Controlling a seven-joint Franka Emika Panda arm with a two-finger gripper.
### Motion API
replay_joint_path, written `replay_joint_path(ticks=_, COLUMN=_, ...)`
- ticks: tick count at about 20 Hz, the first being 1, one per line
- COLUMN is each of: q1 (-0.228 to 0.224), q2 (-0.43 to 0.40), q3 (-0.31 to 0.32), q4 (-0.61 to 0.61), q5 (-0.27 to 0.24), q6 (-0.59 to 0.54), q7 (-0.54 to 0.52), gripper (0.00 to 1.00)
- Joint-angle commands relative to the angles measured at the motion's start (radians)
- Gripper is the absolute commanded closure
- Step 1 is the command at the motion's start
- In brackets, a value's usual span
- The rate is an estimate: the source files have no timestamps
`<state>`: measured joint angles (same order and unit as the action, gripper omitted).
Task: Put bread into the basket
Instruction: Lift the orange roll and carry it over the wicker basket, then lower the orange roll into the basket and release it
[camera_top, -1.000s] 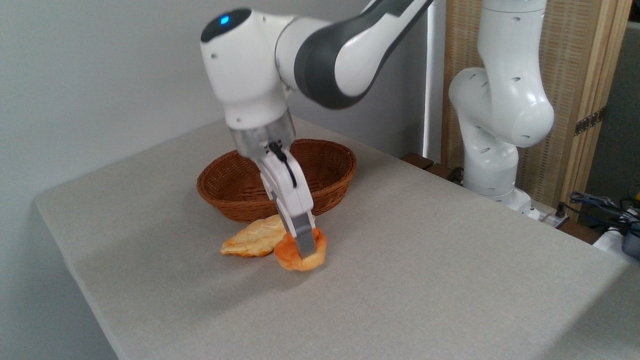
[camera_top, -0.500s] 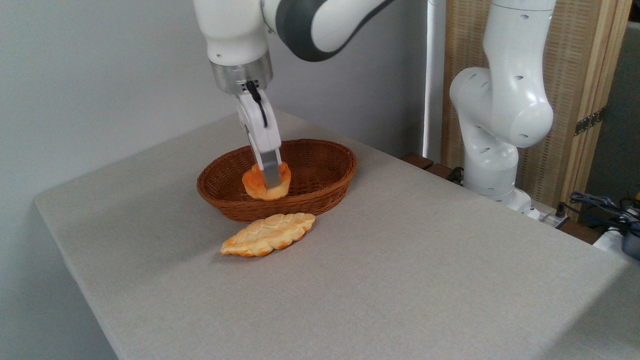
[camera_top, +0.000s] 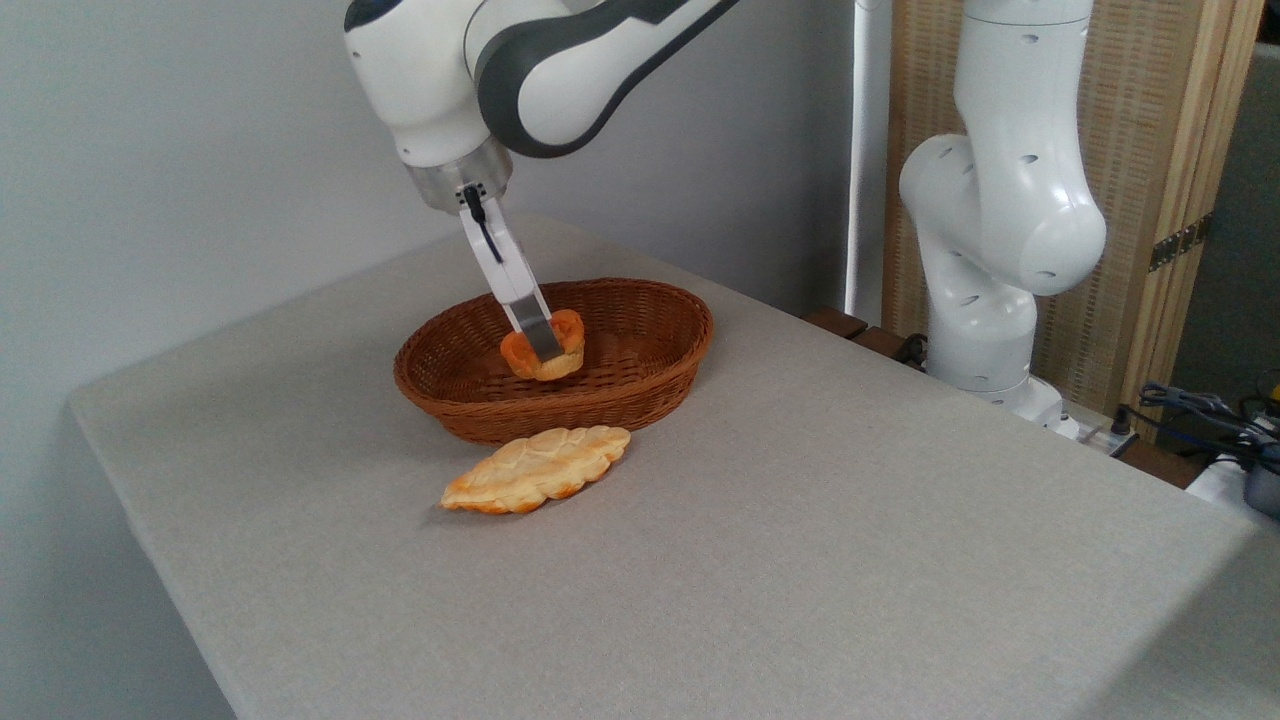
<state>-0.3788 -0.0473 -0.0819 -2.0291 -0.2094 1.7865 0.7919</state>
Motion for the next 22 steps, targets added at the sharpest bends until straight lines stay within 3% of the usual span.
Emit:
replay_joint_path(ticks=1, q1=0.003, q2=0.007, q3=-0.001, q4=0.01, q5=-0.018, q6=-0.003, q7=-0.003, gripper=0.0)
replay_joint_path(ticks=12, q1=0.007, q2=-0.032, q3=0.017, q4=0.023, q5=-0.005, q6=0.002, q7=-0.002, gripper=0.0)
replay_joint_path(ticks=14, q1=0.021, q2=-0.069, q3=0.059, q4=0.043, q5=0.008, q6=0.002, q7=0.003, gripper=0.0)
replay_joint_path(ticks=19, q1=0.027, q2=-0.1, q3=0.161, q4=0.104, q5=0.117, q6=-0.002, q7=0.0, gripper=0.0)
replay_joint_path(ticks=22, q1=0.029, q2=-0.098, q3=0.229, q4=0.15, q5=0.136, q6=-0.009, q7=-0.003, gripper=0.0)
